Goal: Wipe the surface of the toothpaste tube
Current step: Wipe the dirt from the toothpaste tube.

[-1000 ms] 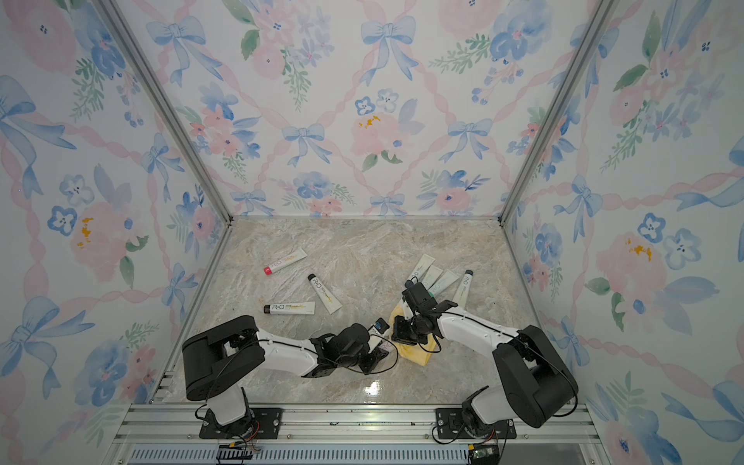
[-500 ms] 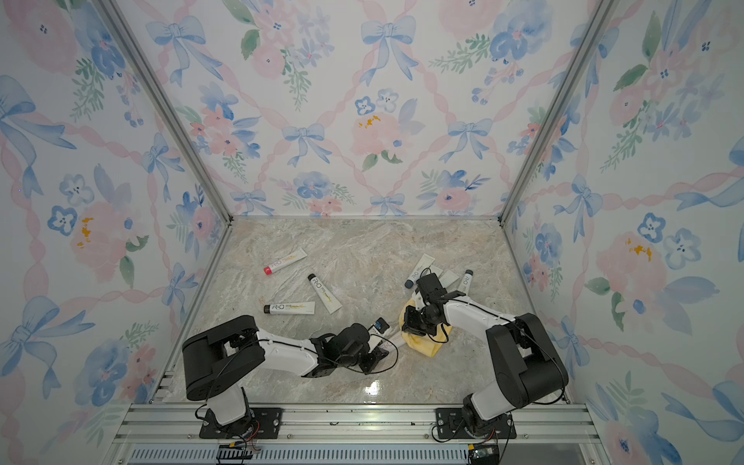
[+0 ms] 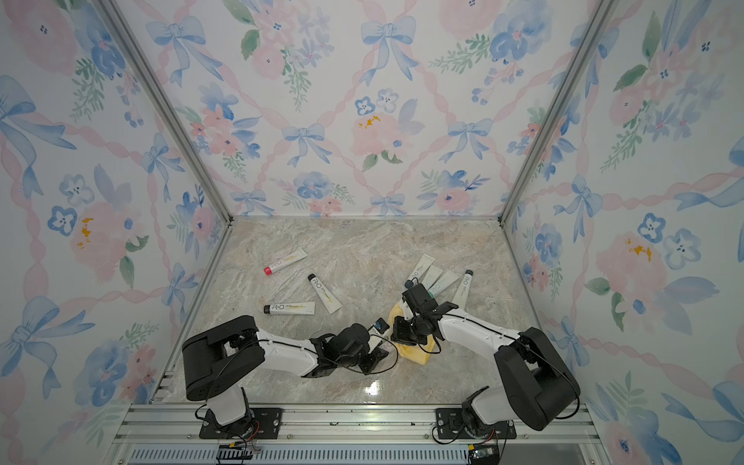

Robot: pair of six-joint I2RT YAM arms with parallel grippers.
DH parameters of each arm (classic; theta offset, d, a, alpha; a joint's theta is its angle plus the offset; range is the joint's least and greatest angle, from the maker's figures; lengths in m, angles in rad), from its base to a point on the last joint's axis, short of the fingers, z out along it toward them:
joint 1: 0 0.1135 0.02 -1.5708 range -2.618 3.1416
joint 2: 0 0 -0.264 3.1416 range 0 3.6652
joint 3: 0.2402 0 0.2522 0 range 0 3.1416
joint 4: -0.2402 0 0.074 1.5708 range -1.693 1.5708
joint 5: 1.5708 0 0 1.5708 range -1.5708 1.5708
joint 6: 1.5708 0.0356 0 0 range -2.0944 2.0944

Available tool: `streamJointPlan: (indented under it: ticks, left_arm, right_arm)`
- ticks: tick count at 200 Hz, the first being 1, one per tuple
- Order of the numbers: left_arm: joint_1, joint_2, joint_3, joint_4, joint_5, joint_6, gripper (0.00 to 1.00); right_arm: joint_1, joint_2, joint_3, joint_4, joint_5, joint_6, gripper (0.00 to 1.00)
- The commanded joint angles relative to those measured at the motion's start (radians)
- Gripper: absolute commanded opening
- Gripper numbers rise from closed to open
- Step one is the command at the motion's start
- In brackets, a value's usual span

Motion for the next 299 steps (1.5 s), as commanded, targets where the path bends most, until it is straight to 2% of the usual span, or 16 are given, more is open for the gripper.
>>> streamJointPlan:
  ticks: [1, 45, 74, 110, 147, 169, 193, 215, 235, 270, 299]
  left_arm:
    - [-0.006, 0.039, -0.023, -0.106, 0.02, 0.006, 0.27]
    - [-0.005, 0.036, -0.026, -0.106, 0.018, 0.006, 0.27]
    - [-0.005, 0.039, -0.024, -0.107, 0.02, 0.006, 0.27]
    - [-0.005, 0.04, -0.025, -0.107, 0.02, 0.006, 0.27]
    - [-0.005, 0.041, -0.022, -0.106, 0.02, 0.006, 0.27]
    - [-0.005, 0.042, -0.023, -0.106, 0.022, 0.006, 0.27]
    - [-0.005, 0.043, -0.022, -0.106, 0.023, 0.006, 0.27]
    - [-0.006, 0.041, -0.022, -0.106, 0.02, 0.006, 0.27]
    - [-0.005, 0.038, -0.022, -0.106, 0.017, 0.006, 0.27]
    - [0.008, 0.011, -0.027, -0.112, 0.01, 0.004, 0.27]
    - [0.046, -0.03, -0.022, -0.15, 0.0, 0.009, 0.28]
  right_arm:
    - [-0.008, 0.012, -0.048, -0.104, -0.011, 0.019, 0.13]
    - [-0.209, 0.022, -0.079, -0.114, 0.06, -0.058, 0.13]
    - [-0.254, 0.047, -0.064, -0.104, 0.067, -0.081, 0.13]
    - [-0.195, 0.082, -0.043, -0.098, 0.043, -0.077, 0.13]
    - [-0.046, 0.048, -0.062, -0.087, 0.021, -0.02, 0.13]
    - [0.031, 0.019, -0.076, -0.071, 0.016, 0.062, 0.13]
    - [0.07, -0.003, -0.087, -0.053, 0.003, 0.106, 0.13]
    - [0.064, -0.004, -0.083, -0.061, 0.014, 0.101, 0.13]
    - [0.003, 0.004, -0.081, -0.08, 0.052, 0.065, 0.13]
    - [-0.202, 0.011, -0.067, -0.108, 0.106, -0.007, 0.13]
    - [-0.34, -0.051, -0.052, -0.157, 0.117, -0.075, 0.13]
